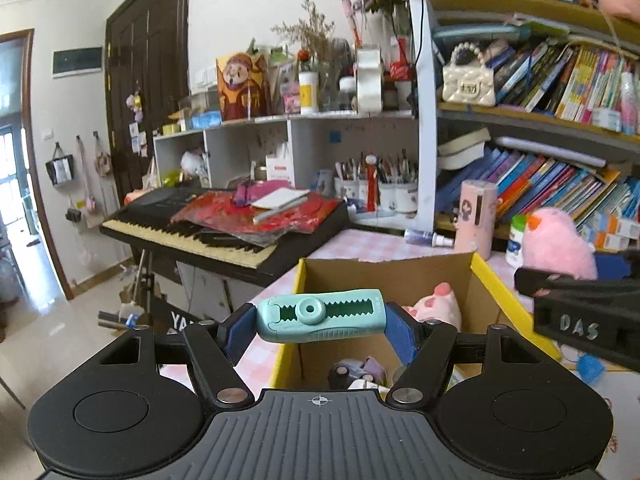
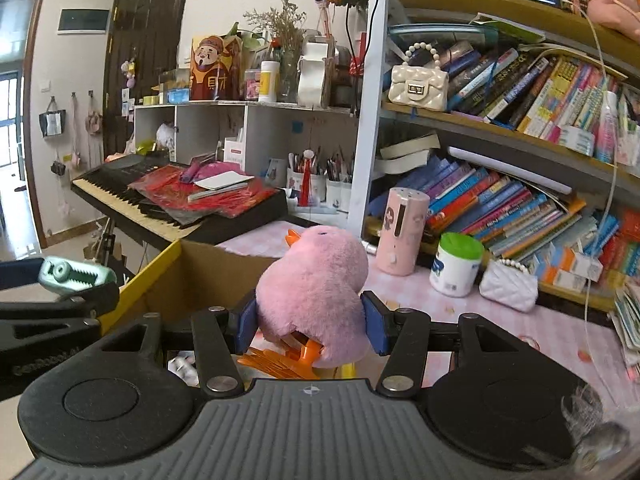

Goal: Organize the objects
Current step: 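Lower and release the clip from the left tool while the right tool drops the chick into the box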

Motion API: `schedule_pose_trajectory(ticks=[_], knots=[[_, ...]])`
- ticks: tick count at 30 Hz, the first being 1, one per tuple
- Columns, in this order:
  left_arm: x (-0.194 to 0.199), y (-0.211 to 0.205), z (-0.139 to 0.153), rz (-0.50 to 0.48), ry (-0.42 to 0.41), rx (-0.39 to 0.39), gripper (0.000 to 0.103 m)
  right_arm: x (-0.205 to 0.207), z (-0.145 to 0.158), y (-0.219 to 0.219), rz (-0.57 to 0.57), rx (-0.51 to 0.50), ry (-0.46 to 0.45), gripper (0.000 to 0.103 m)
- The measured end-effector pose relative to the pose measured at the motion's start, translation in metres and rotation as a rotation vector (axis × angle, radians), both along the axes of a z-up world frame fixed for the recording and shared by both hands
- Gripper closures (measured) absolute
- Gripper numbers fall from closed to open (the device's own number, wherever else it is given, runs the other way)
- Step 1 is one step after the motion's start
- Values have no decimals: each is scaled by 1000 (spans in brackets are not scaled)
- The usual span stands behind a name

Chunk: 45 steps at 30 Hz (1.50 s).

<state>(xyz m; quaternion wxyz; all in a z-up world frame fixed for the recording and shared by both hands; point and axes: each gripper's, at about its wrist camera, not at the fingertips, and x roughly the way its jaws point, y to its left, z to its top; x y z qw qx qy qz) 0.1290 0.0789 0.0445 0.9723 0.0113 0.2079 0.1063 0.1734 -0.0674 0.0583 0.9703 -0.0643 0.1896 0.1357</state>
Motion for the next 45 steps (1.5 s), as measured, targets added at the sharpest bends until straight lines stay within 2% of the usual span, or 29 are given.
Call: schedule_pose_trajectory(ticks=[7,18,25,31,37,45], knots=[[39,-14,-29,-21,100,26,33,43,-8,-5,27,-3,43,52],[75,-28,-60,-67,239,-10,33,83,-20,-9,40,13,104,52],[83,-29,-65,-74,268,-40,33,94,-29,-4,69,21,151,52],[87,-22,-70,-71,296,-119,32,102,-38,0,90,31,214,52],[81,-24,-65,-36,267,-64,32,103,-42,8,119,25,237,52],[64,-17,-54,-17,240,-46,22,108,-51,25,192,-1,326,52]])
